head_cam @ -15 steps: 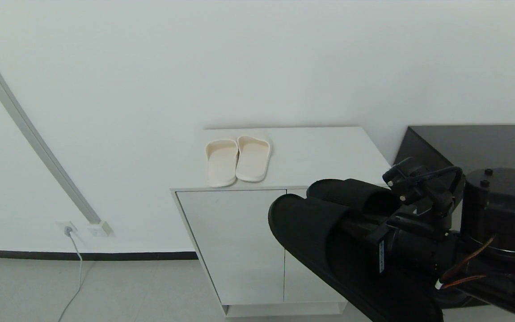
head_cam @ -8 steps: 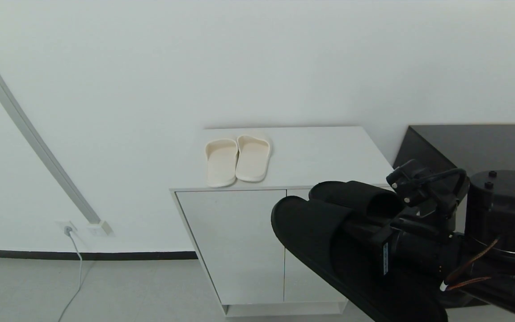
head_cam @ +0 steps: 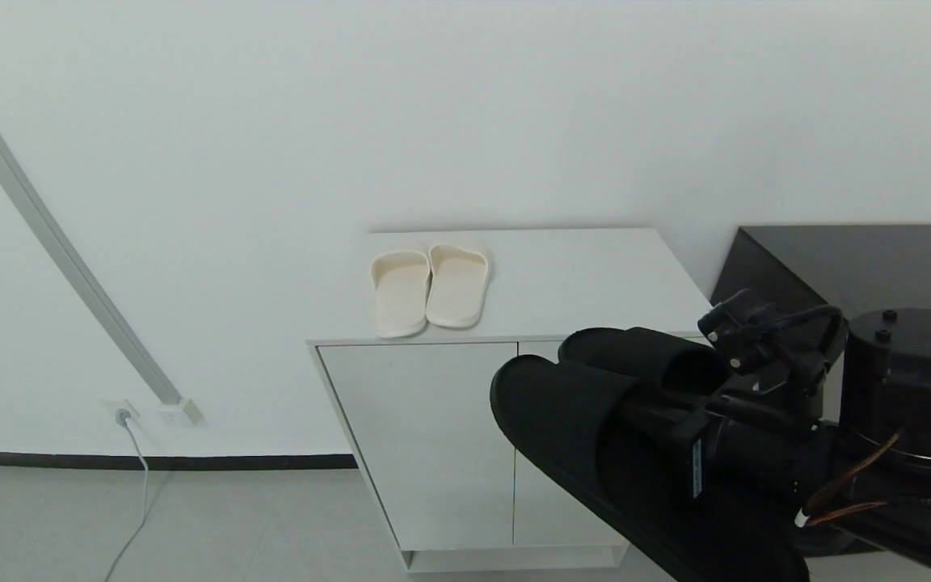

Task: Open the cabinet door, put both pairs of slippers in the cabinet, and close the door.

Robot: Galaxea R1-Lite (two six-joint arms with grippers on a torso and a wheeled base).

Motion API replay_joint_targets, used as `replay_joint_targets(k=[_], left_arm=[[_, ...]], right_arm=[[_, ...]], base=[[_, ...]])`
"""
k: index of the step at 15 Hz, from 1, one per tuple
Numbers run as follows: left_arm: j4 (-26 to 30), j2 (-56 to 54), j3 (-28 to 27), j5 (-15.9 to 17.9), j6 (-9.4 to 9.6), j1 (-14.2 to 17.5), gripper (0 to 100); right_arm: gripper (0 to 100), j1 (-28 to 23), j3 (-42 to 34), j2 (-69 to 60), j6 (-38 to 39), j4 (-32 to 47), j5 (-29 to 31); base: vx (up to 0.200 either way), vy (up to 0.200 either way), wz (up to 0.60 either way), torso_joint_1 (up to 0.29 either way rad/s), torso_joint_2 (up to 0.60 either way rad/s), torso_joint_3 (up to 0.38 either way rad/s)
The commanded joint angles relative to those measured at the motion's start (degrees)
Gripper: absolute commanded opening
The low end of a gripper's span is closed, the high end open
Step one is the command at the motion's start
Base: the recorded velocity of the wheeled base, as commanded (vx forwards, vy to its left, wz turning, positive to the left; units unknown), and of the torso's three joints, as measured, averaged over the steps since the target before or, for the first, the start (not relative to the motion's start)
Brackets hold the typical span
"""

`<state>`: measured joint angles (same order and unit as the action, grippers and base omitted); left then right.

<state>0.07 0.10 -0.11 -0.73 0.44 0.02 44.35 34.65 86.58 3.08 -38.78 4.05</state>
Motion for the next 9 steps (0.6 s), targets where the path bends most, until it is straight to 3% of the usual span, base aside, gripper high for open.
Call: replay_joint_targets(k=[1, 9], left_arm=[[0.0, 0.1, 0.0, -0.1, 0.0, 0.1, 0], [-0.1, 0.0, 0.0, -0.1, -0.18, 0.1, 0]], right_arm=[[0, 0.0, 0.0, 0.2, 0.0, 0.0, 0.0], [0, 0.2, -0.4, 0.2, 0.0, 0.0, -0.2]], base=[[0.0, 0.0, 0.0, -0.119, 0.27, 0.144], [0.0, 0.0, 0.0, -0.204, 0.48, 0.272]])
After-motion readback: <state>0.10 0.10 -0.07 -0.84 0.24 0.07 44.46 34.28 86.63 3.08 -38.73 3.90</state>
